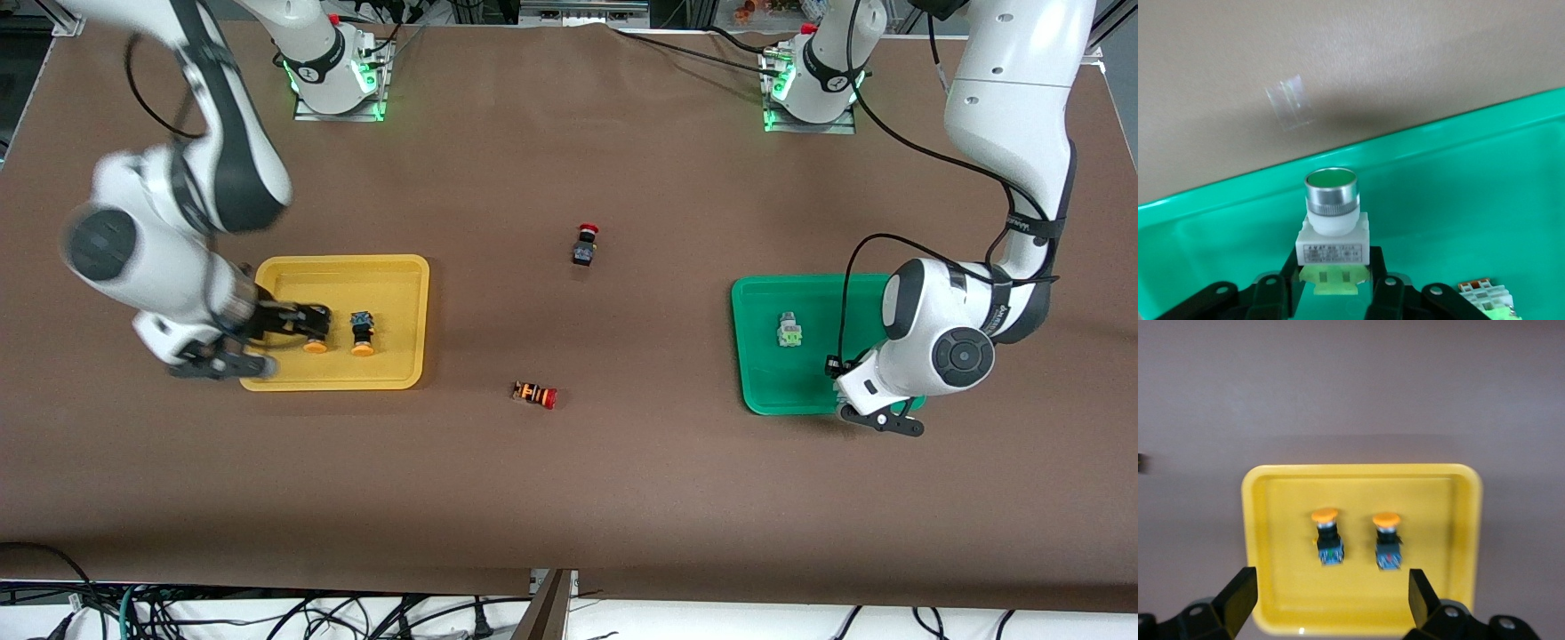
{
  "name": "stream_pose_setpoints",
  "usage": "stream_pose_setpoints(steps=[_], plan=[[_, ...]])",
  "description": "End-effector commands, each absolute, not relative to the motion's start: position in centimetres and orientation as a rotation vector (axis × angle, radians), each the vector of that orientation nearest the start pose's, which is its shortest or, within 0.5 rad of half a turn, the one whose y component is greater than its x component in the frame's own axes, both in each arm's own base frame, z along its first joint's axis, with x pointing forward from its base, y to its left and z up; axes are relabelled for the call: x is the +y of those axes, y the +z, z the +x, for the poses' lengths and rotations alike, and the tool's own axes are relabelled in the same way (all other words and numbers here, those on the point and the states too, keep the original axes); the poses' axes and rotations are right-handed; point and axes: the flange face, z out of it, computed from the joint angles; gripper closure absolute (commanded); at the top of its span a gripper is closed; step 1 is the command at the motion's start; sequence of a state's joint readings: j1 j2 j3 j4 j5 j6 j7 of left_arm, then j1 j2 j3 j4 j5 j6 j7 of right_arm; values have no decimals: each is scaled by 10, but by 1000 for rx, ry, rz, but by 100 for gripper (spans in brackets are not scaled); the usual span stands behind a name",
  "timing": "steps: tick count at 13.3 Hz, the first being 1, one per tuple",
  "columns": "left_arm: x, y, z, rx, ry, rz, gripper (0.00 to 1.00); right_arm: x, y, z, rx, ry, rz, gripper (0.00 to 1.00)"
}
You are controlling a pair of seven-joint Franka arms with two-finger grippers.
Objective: Place green and yellow buttons in trays
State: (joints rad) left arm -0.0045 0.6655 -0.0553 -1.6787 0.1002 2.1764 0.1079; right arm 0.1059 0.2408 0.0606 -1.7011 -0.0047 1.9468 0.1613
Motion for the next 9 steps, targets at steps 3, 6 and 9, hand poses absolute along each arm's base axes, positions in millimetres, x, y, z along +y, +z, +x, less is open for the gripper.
stream_pose_setpoints(steps=[3, 6, 9], plan=[[-52, 257, 663, 412, 185, -3067, 0, 96, 548, 571, -37, -8, -3142, 0], [-76, 334, 657, 446, 135, -3068, 0, 73, 609, 570, 24, -4, -3139, 0], [-80, 430, 638, 444, 35, -3055, 0, 68, 606, 568, 39, 64, -3149, 0]])
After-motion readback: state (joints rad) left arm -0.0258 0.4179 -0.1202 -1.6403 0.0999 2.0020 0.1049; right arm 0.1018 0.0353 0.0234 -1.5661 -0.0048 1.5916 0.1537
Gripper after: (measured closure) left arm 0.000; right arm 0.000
